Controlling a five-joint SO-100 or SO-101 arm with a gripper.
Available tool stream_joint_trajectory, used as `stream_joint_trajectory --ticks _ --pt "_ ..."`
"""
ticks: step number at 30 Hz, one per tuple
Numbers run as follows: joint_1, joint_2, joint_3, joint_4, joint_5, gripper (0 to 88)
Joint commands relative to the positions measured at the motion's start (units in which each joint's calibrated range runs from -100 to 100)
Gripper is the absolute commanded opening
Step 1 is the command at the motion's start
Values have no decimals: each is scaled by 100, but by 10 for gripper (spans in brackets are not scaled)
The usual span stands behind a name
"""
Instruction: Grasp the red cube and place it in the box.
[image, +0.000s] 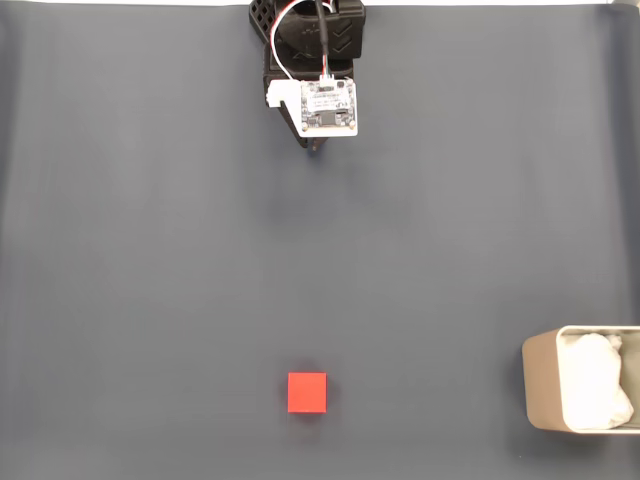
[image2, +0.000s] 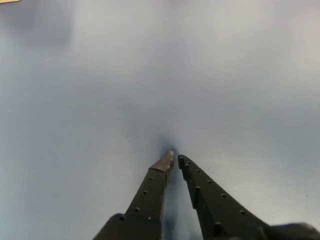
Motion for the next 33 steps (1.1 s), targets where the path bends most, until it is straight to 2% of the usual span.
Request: stream_joint_trajectory --ticks 1,9,22,26,33 --pt "12 9 45 96 -78 0" --pt "12 9 45 -142 -54 0" --pt "40 147 -92 -2601 20 0" --pt "5 633 -575 -3191 15 0" --pt "-66 2028 -2035 -3527 -29 0"
